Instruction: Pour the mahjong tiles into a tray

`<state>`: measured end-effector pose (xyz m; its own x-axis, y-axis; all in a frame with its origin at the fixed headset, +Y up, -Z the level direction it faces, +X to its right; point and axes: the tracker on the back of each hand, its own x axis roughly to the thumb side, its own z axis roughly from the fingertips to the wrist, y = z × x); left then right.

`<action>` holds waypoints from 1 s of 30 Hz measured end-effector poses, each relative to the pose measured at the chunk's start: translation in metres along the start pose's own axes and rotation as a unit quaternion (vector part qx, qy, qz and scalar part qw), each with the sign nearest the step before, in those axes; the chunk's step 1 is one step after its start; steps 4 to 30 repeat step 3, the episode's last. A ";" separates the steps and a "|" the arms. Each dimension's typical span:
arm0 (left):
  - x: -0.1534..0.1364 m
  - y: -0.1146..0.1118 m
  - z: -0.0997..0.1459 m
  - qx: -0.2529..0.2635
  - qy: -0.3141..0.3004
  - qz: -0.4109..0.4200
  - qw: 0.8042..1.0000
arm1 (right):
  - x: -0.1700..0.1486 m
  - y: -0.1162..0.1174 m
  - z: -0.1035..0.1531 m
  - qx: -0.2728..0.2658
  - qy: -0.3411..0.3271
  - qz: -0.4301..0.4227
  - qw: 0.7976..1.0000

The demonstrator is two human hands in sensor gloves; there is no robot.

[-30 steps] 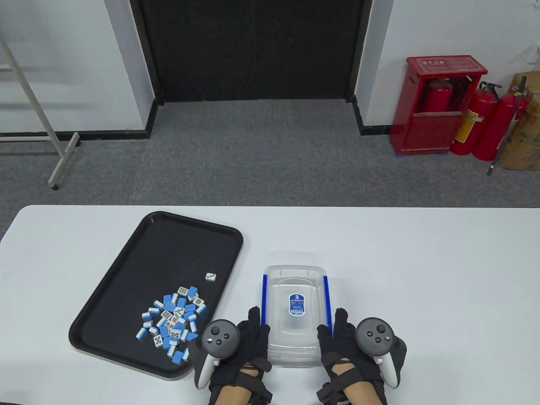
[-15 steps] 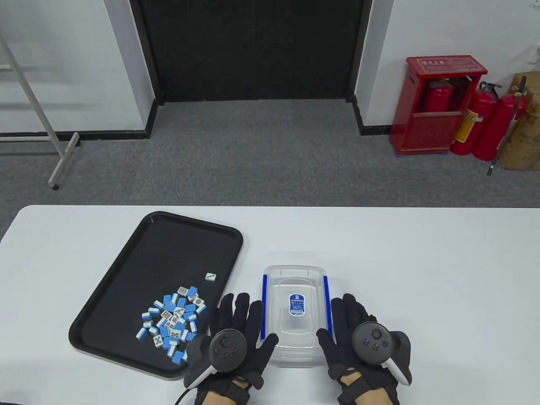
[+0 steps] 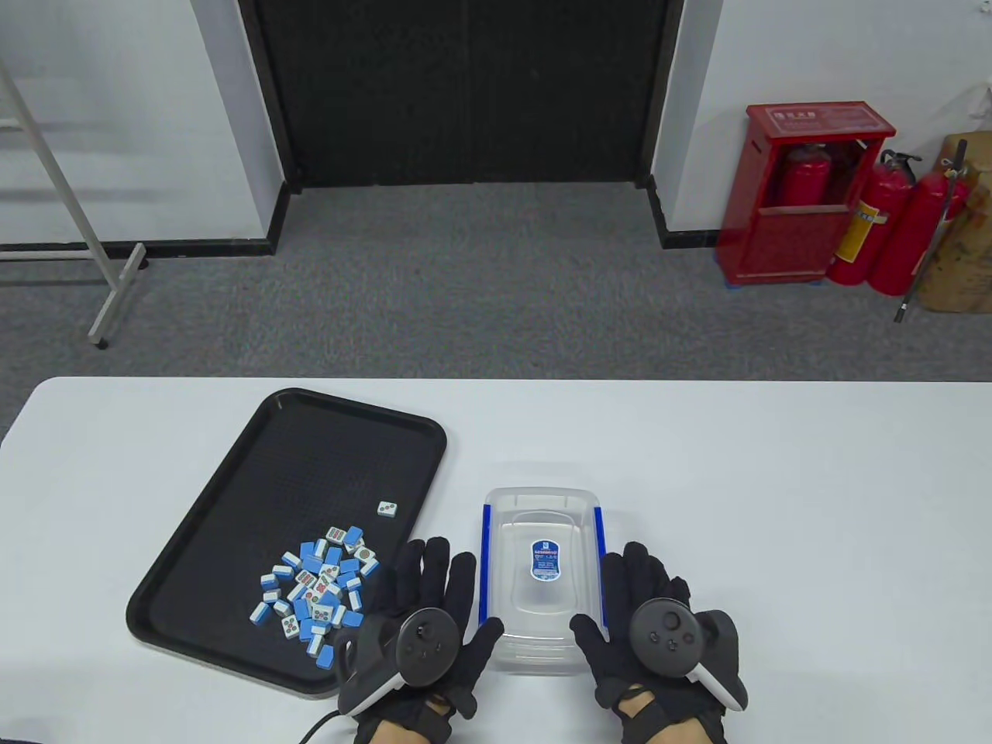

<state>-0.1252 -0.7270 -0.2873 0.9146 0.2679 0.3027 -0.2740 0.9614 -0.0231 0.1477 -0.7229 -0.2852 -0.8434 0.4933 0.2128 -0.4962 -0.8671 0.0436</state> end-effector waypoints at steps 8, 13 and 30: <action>0.002 -0.001 0.000 -0.003 0.000 -0.001 1.000 | 0.000 0.001 0.000 0.004 0.003 0.001 1.000; 0.002 -0.001 0.000 -0.003 0.000 -0.001 1.000 | 0.000 0.001 0.000 0.004 0.003 0.001 1.000; 0.002 -0.001 0.000 -0.003 0.000 -0.001 1.000 | 0.000 0.001 0.000 0.004 0.003 0.001 1.000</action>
